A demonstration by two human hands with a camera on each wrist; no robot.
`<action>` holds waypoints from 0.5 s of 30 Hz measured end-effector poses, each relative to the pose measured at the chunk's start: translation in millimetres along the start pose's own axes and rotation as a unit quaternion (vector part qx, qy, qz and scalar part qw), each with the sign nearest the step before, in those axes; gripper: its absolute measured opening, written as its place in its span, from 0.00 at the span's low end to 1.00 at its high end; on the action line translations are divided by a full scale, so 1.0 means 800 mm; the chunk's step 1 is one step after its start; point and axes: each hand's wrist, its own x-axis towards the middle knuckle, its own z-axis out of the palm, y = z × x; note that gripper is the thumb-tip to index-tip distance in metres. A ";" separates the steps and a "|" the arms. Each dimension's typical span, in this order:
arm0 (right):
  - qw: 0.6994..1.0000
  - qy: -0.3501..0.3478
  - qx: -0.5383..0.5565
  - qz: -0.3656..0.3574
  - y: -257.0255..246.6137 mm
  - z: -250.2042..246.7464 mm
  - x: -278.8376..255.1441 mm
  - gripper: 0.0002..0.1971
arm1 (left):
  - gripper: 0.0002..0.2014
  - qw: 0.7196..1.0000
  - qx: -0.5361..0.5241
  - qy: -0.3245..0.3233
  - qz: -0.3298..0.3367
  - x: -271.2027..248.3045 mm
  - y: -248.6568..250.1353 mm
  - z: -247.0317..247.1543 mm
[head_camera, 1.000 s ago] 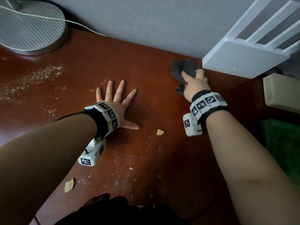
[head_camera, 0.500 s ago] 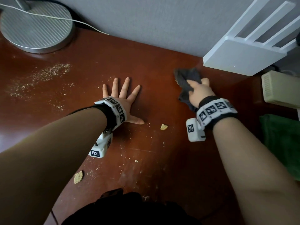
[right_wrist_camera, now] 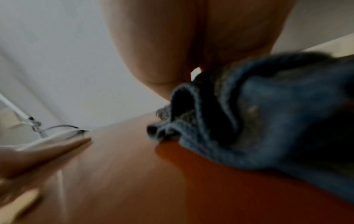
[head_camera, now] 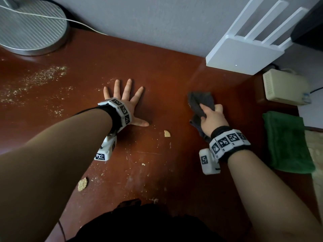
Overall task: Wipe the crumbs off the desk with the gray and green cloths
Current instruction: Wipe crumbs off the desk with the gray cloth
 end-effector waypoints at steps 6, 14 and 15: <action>0.994 -0.056 -0.045 -0.080 -0.040 0.041 -0.071 0.26 | 0.59 1.000 -0.004 0.010 0.013 -0.008 -0.001 0.002; 0.996 0.024 0.074 -0.052 -0.071 0.013 -0.042 0.22 | 0.50 0.997 -0.044 0.053 0.016 -0.037 -0.066 0.007; 0.997 0.040 0.061 -0.016 -0.073 0.012 -0.032 0.22 | 0.50 0.997 -0.061 0.056 -0.003 -0.041 -0.079 0.009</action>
